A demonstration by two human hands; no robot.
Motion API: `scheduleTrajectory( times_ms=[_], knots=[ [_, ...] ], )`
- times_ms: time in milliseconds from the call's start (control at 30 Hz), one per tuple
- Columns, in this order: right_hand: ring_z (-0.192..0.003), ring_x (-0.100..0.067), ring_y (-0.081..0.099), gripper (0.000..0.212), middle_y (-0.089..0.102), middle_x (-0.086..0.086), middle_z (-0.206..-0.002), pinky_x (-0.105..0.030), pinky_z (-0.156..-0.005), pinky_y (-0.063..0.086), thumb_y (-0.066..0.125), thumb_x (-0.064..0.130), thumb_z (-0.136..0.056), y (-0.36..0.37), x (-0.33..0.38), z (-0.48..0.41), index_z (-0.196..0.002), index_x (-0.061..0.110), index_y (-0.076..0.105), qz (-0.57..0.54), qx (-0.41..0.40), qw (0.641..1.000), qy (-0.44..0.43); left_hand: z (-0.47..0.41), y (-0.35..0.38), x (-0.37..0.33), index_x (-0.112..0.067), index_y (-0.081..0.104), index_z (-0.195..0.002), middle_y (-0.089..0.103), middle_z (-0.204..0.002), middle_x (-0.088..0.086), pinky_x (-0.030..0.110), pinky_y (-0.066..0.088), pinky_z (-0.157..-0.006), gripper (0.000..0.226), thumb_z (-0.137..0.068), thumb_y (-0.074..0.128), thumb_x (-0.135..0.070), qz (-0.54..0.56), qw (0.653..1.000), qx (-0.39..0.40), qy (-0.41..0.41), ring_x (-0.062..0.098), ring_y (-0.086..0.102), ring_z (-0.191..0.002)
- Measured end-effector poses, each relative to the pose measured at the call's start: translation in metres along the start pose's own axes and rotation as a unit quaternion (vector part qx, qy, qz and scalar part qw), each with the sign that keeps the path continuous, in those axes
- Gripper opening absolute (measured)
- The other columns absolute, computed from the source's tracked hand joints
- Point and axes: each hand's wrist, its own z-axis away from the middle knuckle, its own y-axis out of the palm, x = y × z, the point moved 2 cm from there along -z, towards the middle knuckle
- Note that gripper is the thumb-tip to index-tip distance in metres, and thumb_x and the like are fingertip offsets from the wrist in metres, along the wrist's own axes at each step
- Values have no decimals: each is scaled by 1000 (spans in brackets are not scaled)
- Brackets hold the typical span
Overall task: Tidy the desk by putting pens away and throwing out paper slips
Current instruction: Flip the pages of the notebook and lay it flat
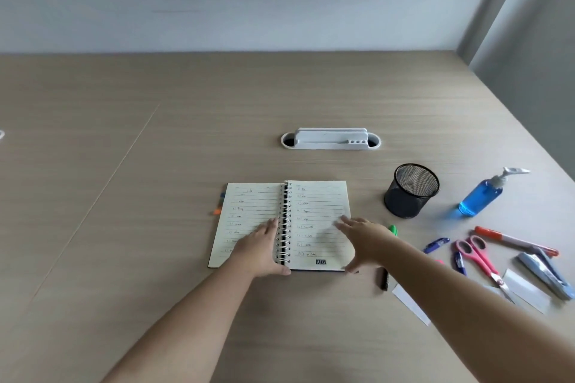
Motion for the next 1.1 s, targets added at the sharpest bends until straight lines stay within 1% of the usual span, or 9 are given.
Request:
scheduleTrajectory(
  times_ms=[233,367,467,600,767,900,967,1033,1100],
  knots=[
    [-133,-18,37,66,39,6,-147,-40,-100,43,72,27,-69,-13,-4,3,-129,28,47,-83,-34,996,-3,0,1,0,-17,-11,-152,-4,-163,-1,38,21,-119,124,-69,70,-63,-8,1000,-1,1,19,6,-151],
    [-134,-22,36,75,30,1,-152,-33,-104,39,72,9,-67,-12,-8,7,-133,27,42,-196,-91,976,20,2,2,0,-17,-10,-152,-4,-163,-1,38,20,-120,123,-69,69,-63,-10,1000,-6,3,19,6,-151],
    [-121,-24,47,92,40,-7,-142,-26,-91,39,77,7,-65,-6,-13,11,-141,27,29,-245,-43,967,55,1,2,0,-16,-10,-152,-4,-163,0,36,17,-120,124,-69,69,-63,-5,1000,-8,4,18,5,-151],
    [-94,-23,60,90,52,-12,-122,-31,-77,51,65,-11,-73,1,-19,12,-145,23,22,-430,11,896,112,0,2,1,-14,-9,-152,-5,-163,0,34,15,-121,125,-69,69,-64,-5,1000,-5,4,17,3,-151],
    [-82,-24,60,60,67,-18,-105,-36,-81,54,57,0,-81,1,-18,5,-138,2,36,-503,-51,837,210,1,2,0,-15,-9,-152,-6,-163,0,33,14,-120,125,-68,69,-65,-7,1000,-6,0,17,2,-151],
    [-75,-26,59,41,66,-13,-85,-39,-85,53,57,14,-79,-2,-10,4,-113,-8,57,-431,-90,859,262,1,3,-1,-15,-9,-152,-6,-163,0,34,15,-121,125,-68,68,-66,-10,1000,-9,-2,17,2,-151],
    [-68,-26,55,21,64,-11,-78,-31,-67,50,54,18,-82,-9,-2,7,-83,-2,61,-391,-84,880,256,1,3,-1,-15,-9,-152,-5,-163,0,35,15,-121,125,-68,69,-66,-8,1000,-8,-3,17,3,-151],
    [-53,-17,40,30,46,-2,-61,-25,-48,33,53,21,-82,-11,2,5,-57,12,41,-368,-82,890,257,1,3,-1,-15,-9,-152,-6,-163,0,35,16,-121,125,-68,69,-66,-8,1000,-7,-5,18,3,-151],
    [-49,-15,33,37,37,0,-57,-24,-43,26,54,20,-82,-11,3,5,-54,15,31,-362,-100,891,256,2,2,-2,-15,-10,-152,-6,-163,0,36,16,-122,126,-68,68,-66,-8,1000,-5,-6,18,3,-151]
  ],
)
